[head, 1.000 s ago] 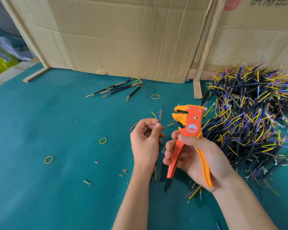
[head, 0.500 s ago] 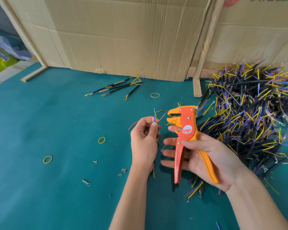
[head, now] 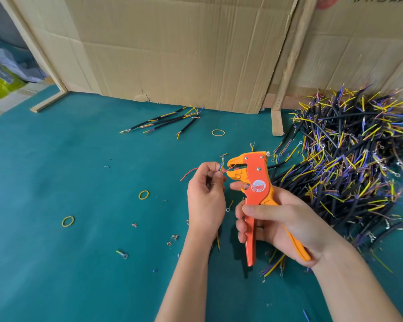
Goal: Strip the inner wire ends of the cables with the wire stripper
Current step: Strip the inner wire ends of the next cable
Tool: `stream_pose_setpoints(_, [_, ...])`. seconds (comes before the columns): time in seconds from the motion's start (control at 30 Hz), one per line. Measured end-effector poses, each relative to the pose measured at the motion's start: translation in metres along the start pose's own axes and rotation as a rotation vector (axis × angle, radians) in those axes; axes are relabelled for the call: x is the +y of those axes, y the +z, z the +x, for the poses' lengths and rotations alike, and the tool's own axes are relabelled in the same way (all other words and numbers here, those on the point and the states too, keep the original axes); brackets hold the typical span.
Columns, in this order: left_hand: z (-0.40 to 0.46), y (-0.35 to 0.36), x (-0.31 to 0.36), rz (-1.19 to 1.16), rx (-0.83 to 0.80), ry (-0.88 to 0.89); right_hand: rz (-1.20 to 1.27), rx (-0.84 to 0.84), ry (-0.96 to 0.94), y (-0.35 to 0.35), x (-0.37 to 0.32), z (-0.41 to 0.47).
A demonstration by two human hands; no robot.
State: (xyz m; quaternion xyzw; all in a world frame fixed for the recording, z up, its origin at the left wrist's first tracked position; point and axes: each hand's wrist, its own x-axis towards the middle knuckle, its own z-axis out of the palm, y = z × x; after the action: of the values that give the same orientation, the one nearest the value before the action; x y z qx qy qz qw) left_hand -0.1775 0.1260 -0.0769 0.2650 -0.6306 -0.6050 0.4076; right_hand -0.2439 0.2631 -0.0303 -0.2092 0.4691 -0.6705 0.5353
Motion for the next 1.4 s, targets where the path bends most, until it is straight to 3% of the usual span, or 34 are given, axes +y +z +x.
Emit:
stream_pose_setpoints(0.4, [0.0006, -0.0005, -0.0008, 0.058, 0.016, 0.049, 0.010, 0.072, -0.024, 0.0057, 0.0016, 0.0020])
stream_pose_setpoints(1.4, [-0.0008, -0.0001, 0.0005, 0.124, 0.076, 0.054, -0.061, 0.041, -0.042, 0.0002, 0.0037, 0.0034])
